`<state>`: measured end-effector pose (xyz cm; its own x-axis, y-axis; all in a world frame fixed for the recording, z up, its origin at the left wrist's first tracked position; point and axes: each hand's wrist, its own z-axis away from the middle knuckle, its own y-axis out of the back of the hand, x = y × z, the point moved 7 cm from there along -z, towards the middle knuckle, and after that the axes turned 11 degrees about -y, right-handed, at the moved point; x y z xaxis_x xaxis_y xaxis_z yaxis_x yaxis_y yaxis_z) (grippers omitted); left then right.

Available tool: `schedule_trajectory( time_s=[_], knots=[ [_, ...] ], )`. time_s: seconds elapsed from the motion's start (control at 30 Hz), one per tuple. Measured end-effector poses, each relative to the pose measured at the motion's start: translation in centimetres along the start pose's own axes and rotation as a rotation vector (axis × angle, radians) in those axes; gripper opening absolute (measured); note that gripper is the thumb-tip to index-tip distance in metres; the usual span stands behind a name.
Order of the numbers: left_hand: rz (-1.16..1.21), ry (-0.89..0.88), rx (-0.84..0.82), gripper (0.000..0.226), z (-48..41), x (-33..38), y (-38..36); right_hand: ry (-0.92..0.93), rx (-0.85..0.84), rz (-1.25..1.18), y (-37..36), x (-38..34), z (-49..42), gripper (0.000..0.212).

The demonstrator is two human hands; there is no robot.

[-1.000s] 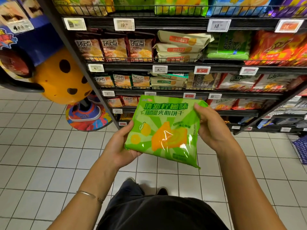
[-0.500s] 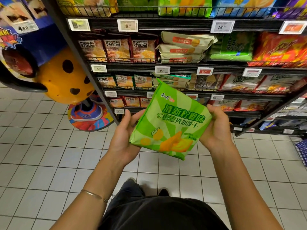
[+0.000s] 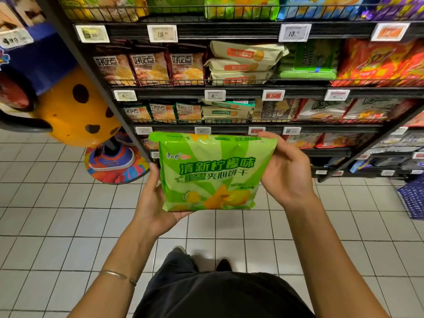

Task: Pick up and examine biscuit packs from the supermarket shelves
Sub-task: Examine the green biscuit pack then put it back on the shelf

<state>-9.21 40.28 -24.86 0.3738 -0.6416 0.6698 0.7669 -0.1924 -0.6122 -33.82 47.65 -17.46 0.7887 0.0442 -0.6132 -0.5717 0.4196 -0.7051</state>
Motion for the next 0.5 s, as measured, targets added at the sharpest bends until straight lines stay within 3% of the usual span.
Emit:
schedule_trajectory(
  time_s=[0.1, 0.17, 0.3, 0.5],
  knots=[
    [-0.059, -0.067, -0.19, 0.106, 0.7, 1.2, -0.6, 0.017, 0.008, -0.014, 0.0, 0.0, -0.2, 0.029],
    [-0.108, -0.107, -0.215, 0.115, 0.8, 1.7, -0.8, 0.04, 0.001, -0.017, -0.4, -0.1, -0.2, 0.029],
    [-0.108, -0.073, -0.166, 0.089, 0.4, 1.5, -0.9, 0.085, -0.094, 0.096, -1.9, -0.9, 0.4, 0.029],
    [0.011, 0.261, -0.176, 0.073, 1.3, -1.6, -1.7, 0.197, -0.148, 0.224, -5.0, -2.1, 1.4, 0.024]
  ],
)
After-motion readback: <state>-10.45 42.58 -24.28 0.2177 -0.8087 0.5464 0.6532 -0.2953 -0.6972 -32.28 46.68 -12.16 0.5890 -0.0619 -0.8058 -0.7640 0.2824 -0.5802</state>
